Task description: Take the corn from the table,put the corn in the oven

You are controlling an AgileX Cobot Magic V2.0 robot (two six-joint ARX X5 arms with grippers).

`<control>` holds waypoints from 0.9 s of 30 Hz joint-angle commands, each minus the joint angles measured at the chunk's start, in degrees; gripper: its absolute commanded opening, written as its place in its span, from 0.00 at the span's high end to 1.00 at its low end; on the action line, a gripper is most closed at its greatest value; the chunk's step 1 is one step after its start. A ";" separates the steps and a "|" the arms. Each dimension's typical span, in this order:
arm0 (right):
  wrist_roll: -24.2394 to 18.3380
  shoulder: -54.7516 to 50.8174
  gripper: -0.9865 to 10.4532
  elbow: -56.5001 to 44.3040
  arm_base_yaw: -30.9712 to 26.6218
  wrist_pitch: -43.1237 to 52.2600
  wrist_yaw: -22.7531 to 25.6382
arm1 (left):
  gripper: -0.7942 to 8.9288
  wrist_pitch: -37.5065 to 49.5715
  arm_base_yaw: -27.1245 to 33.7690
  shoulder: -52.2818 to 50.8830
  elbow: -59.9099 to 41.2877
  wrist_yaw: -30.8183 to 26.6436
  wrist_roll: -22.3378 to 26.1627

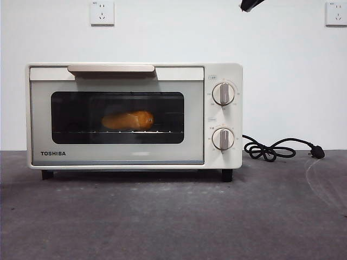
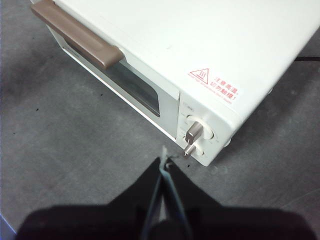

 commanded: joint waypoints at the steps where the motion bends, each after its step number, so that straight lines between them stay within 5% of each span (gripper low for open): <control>1: 0.48 0.11 0.91 -0.44 0.00 0.46 0.07 | 0.92 0.39 -0.59 -2.84 -0.17 0.20 0.48; 5: 0.48 0.11 0.91 -0.44 0.00 0.46 0.04 | 0.92 1.73 -0.90 -6.01 -0.33 -0.11 1.73; 9: 0.48 0.11 0.91 -0.44 0.00 0.46 0.02 | 0.92 16.00 -2.51 -10.49 -5.03 -1.01 0.13; 15: 0.48 0.11 0.91 -0.44 0.00 0.46 0.07 | 0.92 42.07 -3.54 -19.47 -24.83 -0.70 -0.33; 27: 0.48 0.11 0.91 -0.44 0.00 0.46 0.04 | 0.92 71.69 -3.61 -32.83 -56.63 -3.17 0.35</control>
